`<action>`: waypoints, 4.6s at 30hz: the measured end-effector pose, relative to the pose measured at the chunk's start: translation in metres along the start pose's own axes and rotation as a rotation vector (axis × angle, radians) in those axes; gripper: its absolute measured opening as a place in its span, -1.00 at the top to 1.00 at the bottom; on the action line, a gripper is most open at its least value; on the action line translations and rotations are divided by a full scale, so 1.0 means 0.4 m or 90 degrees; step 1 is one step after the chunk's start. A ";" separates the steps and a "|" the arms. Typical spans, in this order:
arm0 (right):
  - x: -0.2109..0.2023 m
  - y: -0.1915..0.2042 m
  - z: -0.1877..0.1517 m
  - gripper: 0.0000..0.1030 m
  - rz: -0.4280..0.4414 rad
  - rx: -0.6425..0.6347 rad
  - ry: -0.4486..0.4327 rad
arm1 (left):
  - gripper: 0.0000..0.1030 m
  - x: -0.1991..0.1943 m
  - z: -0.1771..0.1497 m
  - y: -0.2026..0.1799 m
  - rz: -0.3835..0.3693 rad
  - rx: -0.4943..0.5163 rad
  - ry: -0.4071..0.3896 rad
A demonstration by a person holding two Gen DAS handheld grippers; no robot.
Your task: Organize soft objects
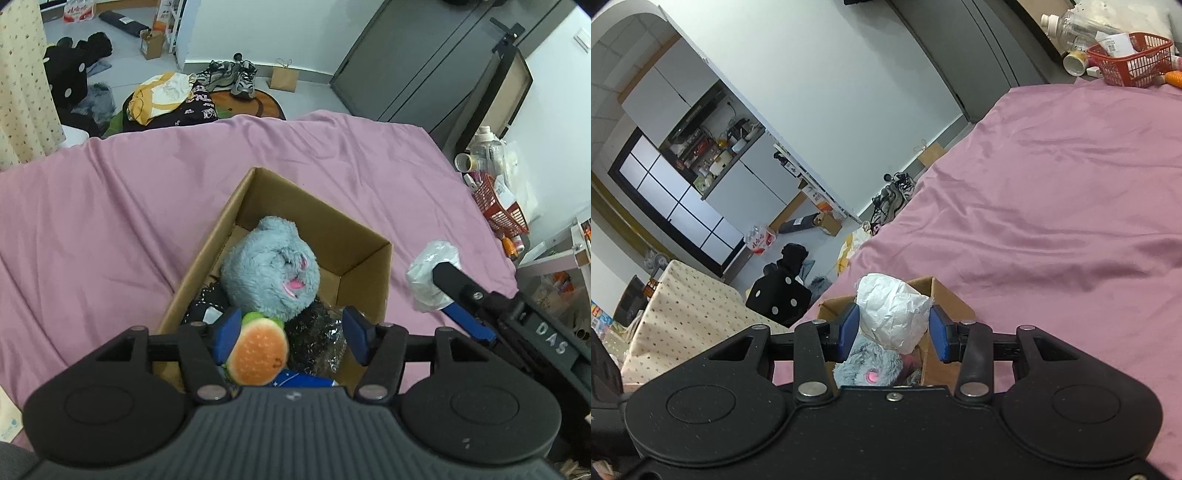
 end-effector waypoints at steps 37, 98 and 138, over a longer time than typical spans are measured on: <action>-0.301 0.149 -0.025 -0.65 -0.075 -0.052 -0.014 | -0.65 -0.250 -0.003 -0.049 -0.001 0.105 -0.059; -0.718 0.336 -0.260 -1.00 -0.154 -0.162 -0.098 | -0.99 -0.687 -0.318 0.004 -0.035 0.307 -0.179; -0.700 0.315 -0.269 -1.00 -0.176 -0.154 -0.100 | -0.99 -0.659 -0.314 0.013 -0.035 0.306 -0.167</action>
Point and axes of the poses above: each gripper's, at about its wrist camera, not at the fingertips, and x roughly the way its jaws point, y to its left, z to its top, the point moved 1 cm from there along x, roughly the way its jaws point, and after that the axes turned 1 degree about y, right-handed, at the moved point
